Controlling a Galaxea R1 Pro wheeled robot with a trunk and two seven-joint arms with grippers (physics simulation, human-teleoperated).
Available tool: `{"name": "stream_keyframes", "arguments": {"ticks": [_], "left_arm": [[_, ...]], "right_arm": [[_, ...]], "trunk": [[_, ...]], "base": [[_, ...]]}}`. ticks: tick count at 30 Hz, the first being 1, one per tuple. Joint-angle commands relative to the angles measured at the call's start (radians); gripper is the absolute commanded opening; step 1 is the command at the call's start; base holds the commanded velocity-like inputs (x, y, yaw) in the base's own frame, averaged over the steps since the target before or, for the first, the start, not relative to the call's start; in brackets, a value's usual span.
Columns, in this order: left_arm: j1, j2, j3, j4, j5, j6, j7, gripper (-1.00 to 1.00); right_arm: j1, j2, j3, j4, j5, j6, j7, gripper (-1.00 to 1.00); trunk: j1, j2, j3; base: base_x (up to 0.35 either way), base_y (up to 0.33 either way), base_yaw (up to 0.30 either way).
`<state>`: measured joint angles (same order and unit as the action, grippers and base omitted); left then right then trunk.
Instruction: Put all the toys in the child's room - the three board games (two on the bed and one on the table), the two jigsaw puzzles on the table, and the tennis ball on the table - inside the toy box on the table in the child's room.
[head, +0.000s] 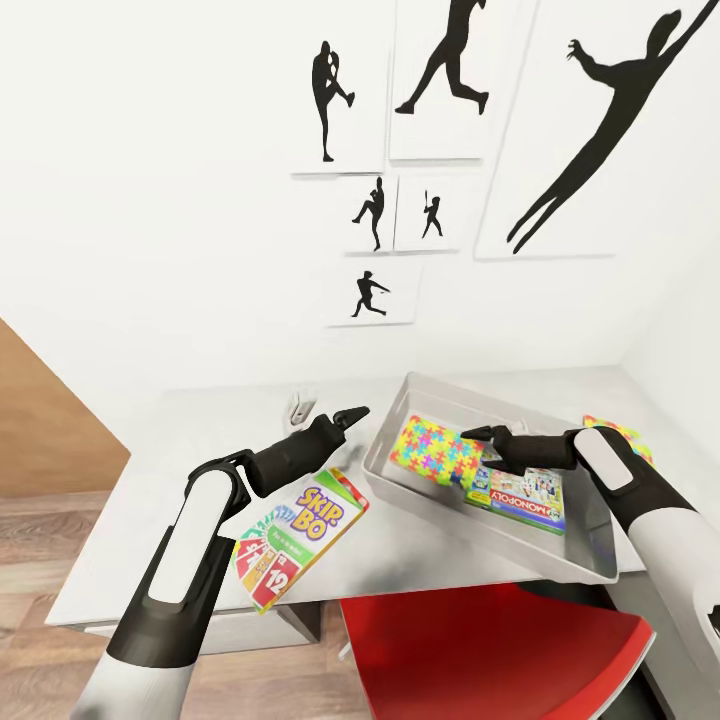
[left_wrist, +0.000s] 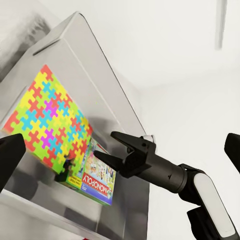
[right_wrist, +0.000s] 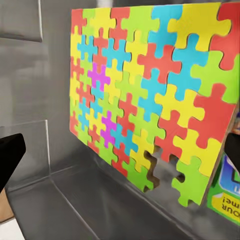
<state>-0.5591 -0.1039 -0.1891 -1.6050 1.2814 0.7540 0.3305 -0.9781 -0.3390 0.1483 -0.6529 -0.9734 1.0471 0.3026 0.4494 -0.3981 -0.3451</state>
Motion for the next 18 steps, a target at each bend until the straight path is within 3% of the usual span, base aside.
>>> {"name": "stream_keyframes", "arguments": {"ticks": [1,18], "left_arm": [[-0.001,0.0,0.0,-0.001,0.01,0.002,0.01,1.0],[-0.001,0.0,0.0,-0.001,0.01,0.002,0.01,1.0]], "right_arm": [[-0.001,-0.001,0.004,0.0,0.009,0.0,0.01,1.0],[-0.002,-0.004,0.004,0.0,0.009,0.0,0.01,1.0]], "trunk": [[0.001,-0.002,-0.002],[0.001,-0.002,-0.002]], "base": [[0.0,0.0,0.0],[0.0,0.0,0.0]]}}
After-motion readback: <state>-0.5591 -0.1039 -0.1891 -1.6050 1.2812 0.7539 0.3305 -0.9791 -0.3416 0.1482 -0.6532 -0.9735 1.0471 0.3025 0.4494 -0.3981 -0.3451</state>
